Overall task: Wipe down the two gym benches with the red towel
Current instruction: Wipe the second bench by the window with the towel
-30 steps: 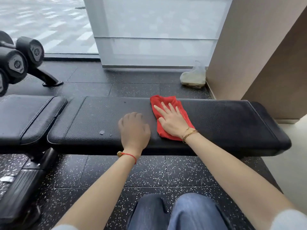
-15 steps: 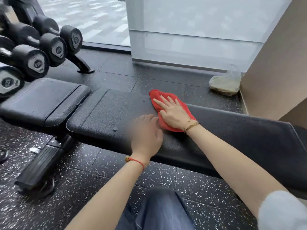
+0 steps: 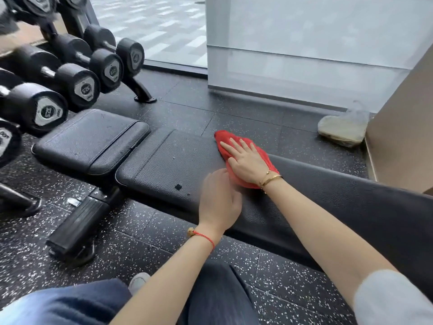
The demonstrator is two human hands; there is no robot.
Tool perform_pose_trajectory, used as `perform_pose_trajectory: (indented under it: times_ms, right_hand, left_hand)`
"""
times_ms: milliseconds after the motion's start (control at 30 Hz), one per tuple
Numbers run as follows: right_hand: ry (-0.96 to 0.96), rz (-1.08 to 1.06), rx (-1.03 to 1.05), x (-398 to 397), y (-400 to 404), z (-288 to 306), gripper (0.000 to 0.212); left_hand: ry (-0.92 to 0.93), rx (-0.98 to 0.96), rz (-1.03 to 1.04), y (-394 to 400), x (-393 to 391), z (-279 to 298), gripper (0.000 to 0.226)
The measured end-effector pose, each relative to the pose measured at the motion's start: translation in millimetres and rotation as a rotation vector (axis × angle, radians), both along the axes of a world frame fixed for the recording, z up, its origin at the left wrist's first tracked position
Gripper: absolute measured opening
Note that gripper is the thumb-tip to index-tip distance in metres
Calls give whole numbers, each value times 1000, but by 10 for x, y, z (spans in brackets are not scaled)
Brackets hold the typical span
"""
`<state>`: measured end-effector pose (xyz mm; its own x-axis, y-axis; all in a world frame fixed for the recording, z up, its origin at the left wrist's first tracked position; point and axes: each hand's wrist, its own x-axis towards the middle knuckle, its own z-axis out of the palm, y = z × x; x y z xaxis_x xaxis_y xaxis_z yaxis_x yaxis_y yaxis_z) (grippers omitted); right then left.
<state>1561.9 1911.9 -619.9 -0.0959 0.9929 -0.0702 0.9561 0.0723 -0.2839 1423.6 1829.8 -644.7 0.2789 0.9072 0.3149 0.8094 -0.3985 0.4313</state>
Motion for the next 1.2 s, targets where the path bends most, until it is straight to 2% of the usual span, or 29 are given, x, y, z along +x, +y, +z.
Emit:
perform_pose_trajectory:
  times_ms: [67,167,267,400,500,633,767,900,1033,1200]
  right_hand:
    - [0,43,9,-15,-65,-4,57]
    - [17,110,51,47,-277,-68,59]
    - [28,86,48,30,-284,-94,58]
    - [25,-16,32,-269,8,-77,55]
    - [26,1,25,-656,214,-58,55]
    - [11,128,75,-1074,47,-78,57]
    - [23,253,120,-970,-326,-146,59]
    - [7,129,66,-784,-47,-84,57]
    - [4,-41,22,-1134,392,-16,55]
    - [-12,79,132,-1640,65,-134,58]
  left_hand:
    - [-57,17,11,-22,-52,33,40]
    - [-96,143,9,50,-315,94,35]
    - [-78,221,62,324,-745,159,32]
    - [-30,172,183,757,-1322,159,31]
    - [14,137,190,995,-1556,96,32]
    - [13,113,174,1115,-1674,-15,36]
    - [-43,113,174,1145,-1691,-80,36]
    - [-55,126,165,1118,-1686,-89,38]
    - [-71,109,185,1126,-1681,-83,41]
    - [-43,109,176,1140,-1692,-90,42]
